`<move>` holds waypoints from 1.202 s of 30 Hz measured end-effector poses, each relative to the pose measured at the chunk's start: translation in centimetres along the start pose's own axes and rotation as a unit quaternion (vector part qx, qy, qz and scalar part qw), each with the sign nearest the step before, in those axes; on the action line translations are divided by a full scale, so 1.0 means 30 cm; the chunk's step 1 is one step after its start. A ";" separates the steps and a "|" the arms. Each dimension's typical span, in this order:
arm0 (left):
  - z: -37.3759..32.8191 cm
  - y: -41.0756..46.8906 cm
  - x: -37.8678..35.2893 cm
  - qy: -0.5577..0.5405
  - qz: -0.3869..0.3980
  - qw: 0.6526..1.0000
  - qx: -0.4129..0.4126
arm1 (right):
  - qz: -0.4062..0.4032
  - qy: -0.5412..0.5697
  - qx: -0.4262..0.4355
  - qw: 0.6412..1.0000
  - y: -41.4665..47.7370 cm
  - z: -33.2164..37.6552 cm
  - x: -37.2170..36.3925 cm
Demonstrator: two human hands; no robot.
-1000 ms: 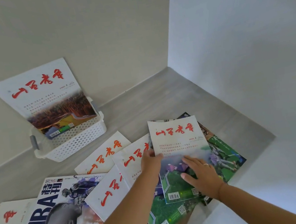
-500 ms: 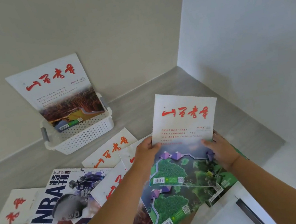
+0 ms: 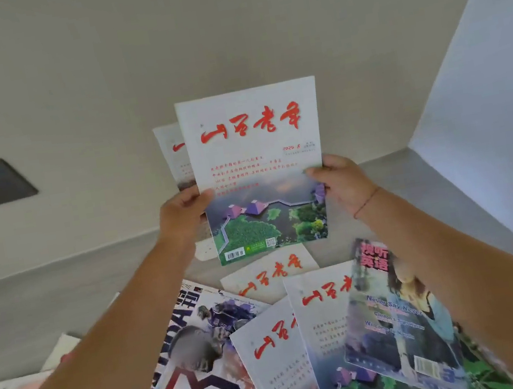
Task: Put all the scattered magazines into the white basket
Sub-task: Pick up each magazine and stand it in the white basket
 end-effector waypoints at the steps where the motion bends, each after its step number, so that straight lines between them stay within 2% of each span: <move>1: -0.034 0.036 0.045 -0.004 -0.016 1.000 -0.010 | 0.006 -0.015 0.019 1.000 0.048 0.045 -0.048; 5: -0.120 0.181 0.167 0.003 -0.054 0.998 -0.044 | 0.007 -0.084 0.075 0.994 0.224 0.143 -0.197; 8: -0.112 0.276 0.197 0.031 -0.065 0.996 -0.056 | 0.000 -0.128 0.092 0.987 0.320 0.132 -0.263; 14: 0.070 0.397 0.199 0.047 -0.086 0.995 0.017 | -0.020 -0.196 0.044 0.979 0.430 -0.019 -0.286; 22: 0.230 0.458 0.163 0.062 -0.126 0.987 0.075 | -0.043 -0.184 -0.007 0.982 0.505 -0.151 -0.250; 27: 0.231 0.495 0.188 0.076 -0.157 0.981 0.081 | -0.072 -0.187 -0.012 0.980 0.523 -0.162 -0.235; 36: 0.184 0.515 0.188 0.122 -0.164 0.978 0.049 | -0.127 -0.189 -0.002 0.974 0.521 -0.145 -0.223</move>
Point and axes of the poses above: each hand's wrist, its own y-axis towards the middle knuckle, its own x-axis out of the back of the hand, z = x × y, the point moved 10 cm from there along y, towards the middle knuckle, and after that the axes turned 6 degrees about y, right-handed, at the moved point
